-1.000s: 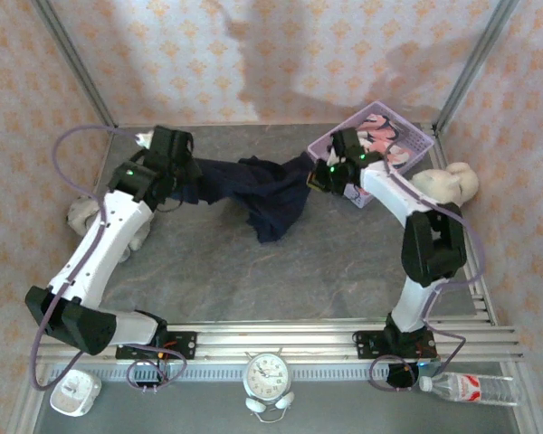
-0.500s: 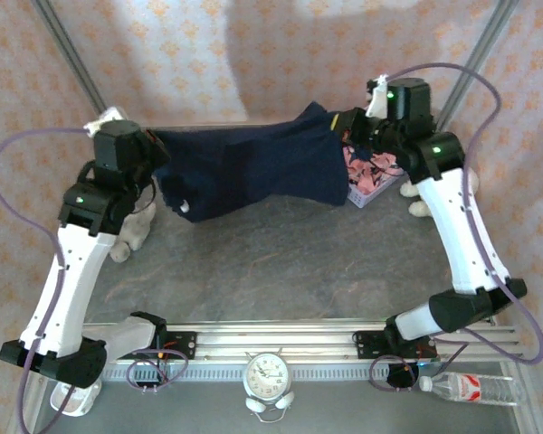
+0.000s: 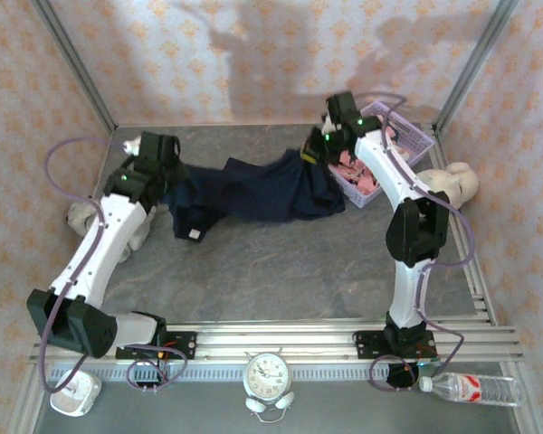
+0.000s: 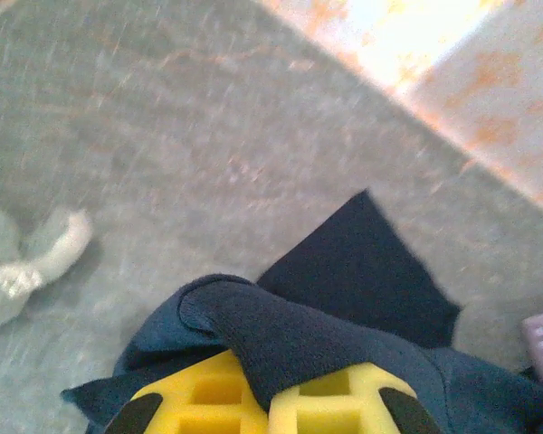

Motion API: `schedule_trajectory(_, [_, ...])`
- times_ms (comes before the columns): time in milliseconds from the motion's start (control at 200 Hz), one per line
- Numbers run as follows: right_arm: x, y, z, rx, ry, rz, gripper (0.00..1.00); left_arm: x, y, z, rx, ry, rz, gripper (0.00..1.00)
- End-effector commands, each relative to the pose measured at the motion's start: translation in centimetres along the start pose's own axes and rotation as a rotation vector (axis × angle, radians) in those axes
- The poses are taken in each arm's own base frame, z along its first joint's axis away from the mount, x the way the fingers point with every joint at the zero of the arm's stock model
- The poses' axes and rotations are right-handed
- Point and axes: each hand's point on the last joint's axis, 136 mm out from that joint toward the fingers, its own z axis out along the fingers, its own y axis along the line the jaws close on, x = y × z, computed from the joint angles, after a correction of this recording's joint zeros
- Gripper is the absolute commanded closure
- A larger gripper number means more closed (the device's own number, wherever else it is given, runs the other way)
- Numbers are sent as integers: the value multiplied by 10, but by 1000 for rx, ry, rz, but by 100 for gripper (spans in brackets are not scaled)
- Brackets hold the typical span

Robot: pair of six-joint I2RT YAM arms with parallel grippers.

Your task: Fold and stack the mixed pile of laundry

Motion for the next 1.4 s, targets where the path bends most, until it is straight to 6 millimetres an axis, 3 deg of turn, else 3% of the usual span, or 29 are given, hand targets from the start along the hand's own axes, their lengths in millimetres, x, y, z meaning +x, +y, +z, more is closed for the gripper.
schedule_trajectory(0, [-46,67,-68,-127,-182,-125,100,-70,-28,-38,101,-139,-19,100])
schedule_trajectory(105, [-65,104,-122,-206,-314,-196,100,-113,-50,-82,197,-237,-7,100])
schedule_trajectory(220, [-59,128,-178,-263,-402,-270,100,-135,-66,-132,313,-297,2,100])
schedule_trajectory(395, [-19,140,-250,-321,-471,-372,100,-125,-83,-198,591,-302,-58,100])
schedule_trajectory(505, [14,140,-286,-374,-501,-400,100,-112,-71,-231,678,-310,-117,100])
schedule_trajectory(610, [39,136,-309,-420,-527,-393,100,-104,-57,-254,721,-328,-165,100])
schedule_trajectory(711, [49,132,-321,-440,-556,-374,100,-104,-52,-272,767,-353,-207,100])
schedule_trajectory(821, [45,131,-318,-435,-561,-359,100,-116,-57,-291,812,-395,-215,100])
schedule_trajectory(896, [35,131,-305,-427,-551,-345,100,-126,-61,-293,795,-424,-193,100])
schedule_trajectory(981, [16,123,-278,-384,-541,-300,100,-135,-63,-268,708,-426,-188,100])
schedule_trajectory(1081, [-13,109,-228,-311,-512,-244,100,-144,-67,-215,583,-409,-203,100])
schedule_trajectory(1206, [-53,82,-143,-196,-451,-163,100,-159,-67,-135,380,-381,-168,100])
schedule_trajectory(1256, [-64,72,-100,-173,-388,-128,100,-160,-60,-92,245,-349,-125,100])
schedule_trajectory(1291, [-69,67,-69,-173,-334,-102,87,-157,-53,-56,147,-314,-104,100])
schedule_trajectory(1326, [-72,65,-41,-181,-273,-85,68,-154,-43,-22,66,-273,-91,100])
schedule_trajectory(1356, [-74,61,-19,-178,-225,-69,54,-149,-33,10,-4,-232,-86,88])
schedule_trajectory(1396, [-76,56,1,-168,-178,-52,48,-143,-19,48,-81,-177,-90,51])
